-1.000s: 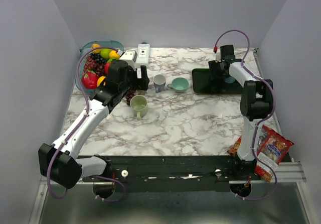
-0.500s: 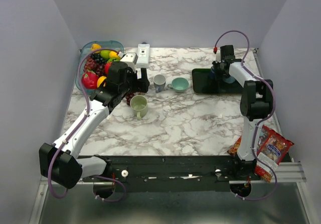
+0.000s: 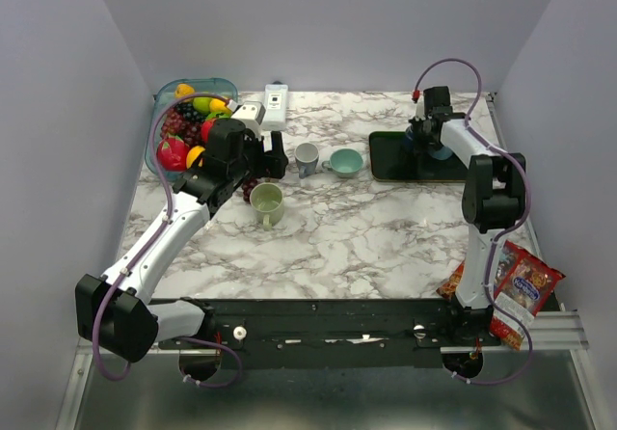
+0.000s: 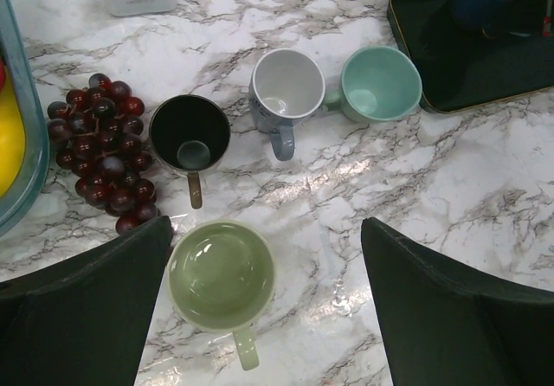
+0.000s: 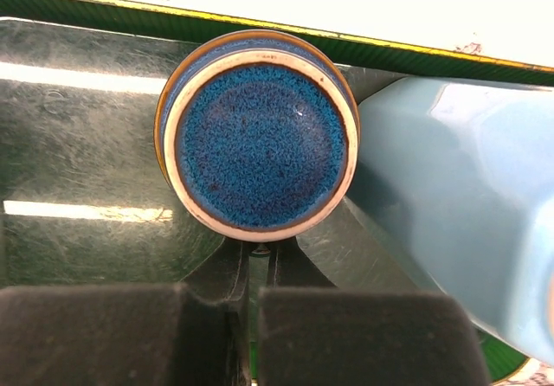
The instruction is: Turn the mug right side up
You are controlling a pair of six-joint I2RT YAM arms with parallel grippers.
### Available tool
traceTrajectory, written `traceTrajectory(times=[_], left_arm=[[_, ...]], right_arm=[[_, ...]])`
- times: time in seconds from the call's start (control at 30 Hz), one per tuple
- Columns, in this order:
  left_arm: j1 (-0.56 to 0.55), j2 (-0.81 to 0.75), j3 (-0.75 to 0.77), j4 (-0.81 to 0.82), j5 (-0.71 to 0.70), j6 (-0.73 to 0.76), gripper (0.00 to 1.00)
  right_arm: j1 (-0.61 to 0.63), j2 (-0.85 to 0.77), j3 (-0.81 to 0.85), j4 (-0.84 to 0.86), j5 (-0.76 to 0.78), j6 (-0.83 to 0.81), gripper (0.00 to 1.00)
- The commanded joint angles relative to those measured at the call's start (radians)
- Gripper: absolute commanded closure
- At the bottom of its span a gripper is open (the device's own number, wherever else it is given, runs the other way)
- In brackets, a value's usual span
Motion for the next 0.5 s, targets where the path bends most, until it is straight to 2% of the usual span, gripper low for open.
traceTrajectory(times=[0.0,0.23,0.3,0.43,0.47], left_arm=[[0.004,0.0,0.014,0.016,0.039,-0.012,0.01],[0.004,0.029,0.047,0.057,0.119,-0.052,0.01],[0.004,0.043,0.069,0.073,0.162,-0.068,0.01],[0.004,0.081,0.104,0.163,0.277,-0.1,0.01],[0.004,0.089,0.11,0.189,0.3,-0.112,0.01]], right_arm=[[-0.004,-0.116,-0.039,-0.003,-0.052,0.075,0.99],[-0.004,-0.332,-0.109,0.012,-0.281,0.21,0.99],[-0.004,-0.394,-0.138,0.053,-0.35,0.268,0.99],[-0.003,-0.534,-0.214,0.171,-0.6,0.38,0.99],[-0.003,-0.585,-0.244,0.241,-0.64,0.406,0.99]])
